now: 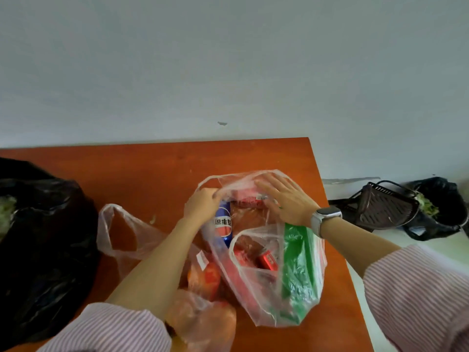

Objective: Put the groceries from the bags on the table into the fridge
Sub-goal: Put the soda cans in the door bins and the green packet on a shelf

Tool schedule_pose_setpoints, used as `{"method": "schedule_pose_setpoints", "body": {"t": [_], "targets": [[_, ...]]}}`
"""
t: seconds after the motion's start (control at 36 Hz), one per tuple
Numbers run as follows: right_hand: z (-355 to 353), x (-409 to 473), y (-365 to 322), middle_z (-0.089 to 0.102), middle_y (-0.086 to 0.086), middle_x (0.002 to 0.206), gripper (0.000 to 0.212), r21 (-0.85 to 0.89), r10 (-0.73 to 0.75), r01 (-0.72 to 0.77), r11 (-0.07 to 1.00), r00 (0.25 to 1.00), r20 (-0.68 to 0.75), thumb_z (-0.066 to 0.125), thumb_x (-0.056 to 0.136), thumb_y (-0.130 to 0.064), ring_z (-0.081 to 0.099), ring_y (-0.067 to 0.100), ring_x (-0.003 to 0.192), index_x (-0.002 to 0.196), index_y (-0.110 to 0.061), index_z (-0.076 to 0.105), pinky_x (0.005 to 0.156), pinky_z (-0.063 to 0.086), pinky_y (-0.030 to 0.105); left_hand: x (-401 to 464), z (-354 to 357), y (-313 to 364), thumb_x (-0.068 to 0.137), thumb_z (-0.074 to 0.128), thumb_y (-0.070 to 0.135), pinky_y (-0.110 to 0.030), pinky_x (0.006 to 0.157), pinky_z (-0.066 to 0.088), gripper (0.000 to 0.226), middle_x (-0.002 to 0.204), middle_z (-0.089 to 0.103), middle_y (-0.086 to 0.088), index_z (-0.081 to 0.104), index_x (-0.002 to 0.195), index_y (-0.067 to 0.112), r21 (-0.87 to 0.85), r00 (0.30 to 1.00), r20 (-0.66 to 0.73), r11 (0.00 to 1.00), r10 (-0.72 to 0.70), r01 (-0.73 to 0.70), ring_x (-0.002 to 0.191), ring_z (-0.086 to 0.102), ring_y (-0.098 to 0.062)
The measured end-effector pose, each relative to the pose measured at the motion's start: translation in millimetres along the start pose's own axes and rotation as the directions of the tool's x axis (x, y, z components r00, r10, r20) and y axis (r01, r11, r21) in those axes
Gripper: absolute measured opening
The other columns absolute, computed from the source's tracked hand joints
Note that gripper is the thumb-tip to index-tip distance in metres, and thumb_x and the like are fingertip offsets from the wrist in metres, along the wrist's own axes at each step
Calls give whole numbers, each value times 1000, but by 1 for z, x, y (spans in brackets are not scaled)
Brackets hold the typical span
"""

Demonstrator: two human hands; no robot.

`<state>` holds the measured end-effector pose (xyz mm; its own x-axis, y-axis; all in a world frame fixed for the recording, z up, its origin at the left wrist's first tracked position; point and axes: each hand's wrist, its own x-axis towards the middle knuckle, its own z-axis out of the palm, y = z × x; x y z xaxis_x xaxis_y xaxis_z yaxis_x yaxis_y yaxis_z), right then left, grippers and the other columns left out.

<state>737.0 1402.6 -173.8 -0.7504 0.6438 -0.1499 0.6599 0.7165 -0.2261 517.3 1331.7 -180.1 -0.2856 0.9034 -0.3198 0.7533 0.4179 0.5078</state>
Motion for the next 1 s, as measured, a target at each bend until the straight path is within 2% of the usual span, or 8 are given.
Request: {"method": "schedule_pose_setpoints", "body": {"t": [0.08, 0.17, 0.31, 0.53, 0.64, 0.75, 0.86, 1.0], "targets": [[7, 23, 2, 24, 3, 153, 51, 221, 7, -16, 975, 999, 41, 27, 98, -37, 21, 19, 141, 146, -21, 25, 117, 16, 35, 15, 0, -17, 95, 48, 38, -31, 60, 37, 43, 63, 54, -2, 49, 56, 18, -67, 996, -63, 996, -63, 59, 72, 59, -30], [5, 39, 1, 35, 1, 148, 46, 309, 44, -91, 947, 987, 157, 35, 98, -31, 38, 18, 131, 144, -23, 29, 109, 32, 35, 29, 3, -26, 86, 63, 39, -33, 64, 43, 31, 69, 60, 0, 69, 69, 13, -202, 987, -70, 971, -145, 129, 73, 59, -26], [2, 50, 3, 57, -12, 76, 36, 531, 156, -259, 807, 960, 232, 42, 97, -29, 47, 1, 59, 130, -17, 52, 52, 37, 8, 36, 16, -36, 71, 79, 33, -29, 69, 46, 29, 99, 68, -10, 68, 84, 9, -515, 918, 39, 779, -395, 358, 81, 58, -19], [8, 45, 10, 67, 8, 104, 20, 449, 338, -423, 788, 905, 258, 50, 92, -14, 58, 16, 84, 100, -9, 68, 76, 44, 26, 21, 12, -27, 75, 77, 22, -32, 80, 53, 32, 108, 64, -2, 62, 102, 14, -606, 964, 18, 764, -266, 222, 94, 61, -18], [2, 41, -4, 58, 3, 105, 19, 305, 365, -342, 889, 931, -21, 46, 89, -10, 55, 21, 93, 100, -15, 61, 89, 44, 38, -7, -1, -16, 80, 67, 7, -25, 85, 46, 24, 107, 60, -2, 63, 103, 11, -219, 891, -443, 952, 97, -213, 99, 56, -16], [-8, 27, -20, 63, 0, 101, 21, 1, -15, 16, 1000, 930, -367, 55, 81, -5, 56, 22, 99, 95, -19, 63, 92, 37, 39, -25, 2, -5, 74, 63, -8, -29, 81, 47, 22, 88, 67, -6, 70, 89, 5, 241, 624, -530, 807, 575, -539, 80, 62, -19], [0, 19, -20, 65, -3, 106, 26, -246, -395, 332, 911, 875, -280, 50, 80, -20, 58, 21, 100, 103, -22, 63, 89, 35, 41, -24, 13, -11, 75, 67, -3, -38, 78, 53, 39, 104, 66, -2, 65, 112, 11, 316, 731, -292, 783, 617, -535, 95, 60, -22], [1, 26, -8, 43, -6, 143, 47, -295, -275, 291, 910, 957, 93, 31, 90, -36, 34, 22, 136, 136, -38, 37, 107, 17, 65, -15, 18, -39, 94, 48, 21, -46, 111, 26, 37, 135, 52, 10, 52, 131, 25, 323, 870, -92, 841, 485, -435, 129, 43, -12]]}}
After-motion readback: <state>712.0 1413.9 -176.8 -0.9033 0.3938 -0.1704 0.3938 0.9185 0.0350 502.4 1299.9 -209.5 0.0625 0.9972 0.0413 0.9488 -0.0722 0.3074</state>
